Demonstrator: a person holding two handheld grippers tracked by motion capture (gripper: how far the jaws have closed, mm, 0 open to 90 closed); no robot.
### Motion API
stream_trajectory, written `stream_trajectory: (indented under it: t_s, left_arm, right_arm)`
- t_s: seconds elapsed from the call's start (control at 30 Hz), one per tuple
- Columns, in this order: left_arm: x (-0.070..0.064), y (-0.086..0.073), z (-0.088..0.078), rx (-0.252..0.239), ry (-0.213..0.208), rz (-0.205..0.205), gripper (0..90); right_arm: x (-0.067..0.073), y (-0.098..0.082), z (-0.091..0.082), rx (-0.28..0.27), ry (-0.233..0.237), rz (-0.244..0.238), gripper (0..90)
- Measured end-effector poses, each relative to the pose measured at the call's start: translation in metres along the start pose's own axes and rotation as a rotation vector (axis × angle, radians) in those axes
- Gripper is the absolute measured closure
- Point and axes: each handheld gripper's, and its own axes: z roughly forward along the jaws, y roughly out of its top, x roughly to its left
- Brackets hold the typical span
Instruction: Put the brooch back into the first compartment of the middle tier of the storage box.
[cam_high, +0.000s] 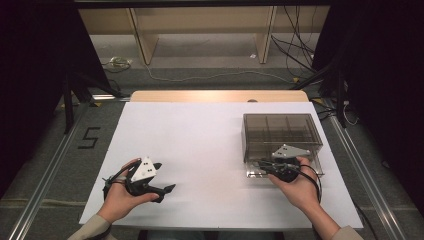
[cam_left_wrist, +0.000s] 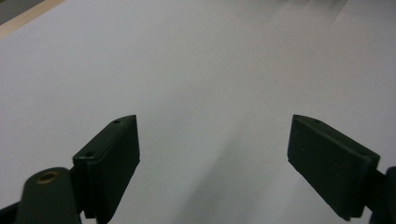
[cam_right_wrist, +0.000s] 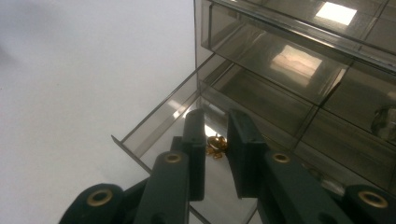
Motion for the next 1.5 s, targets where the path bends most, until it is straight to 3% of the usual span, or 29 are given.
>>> stream_trajectory:
  t_s: [0.8,1.5]
  left_arm:
    - [0.000,0.000,0.000,-0.001,0.000,-0.001,17.0]
    - [0.000,-0.001,-0.001,-0.007,-0.004,-0.001,17.3]
  right_arm:
    - [-0.002,-0.002,0.002,0.013,-0.002,0.000,74.8]
    - [-0.008,-0.005,-0.016,-0.043,-0.018,0.040,62.2]
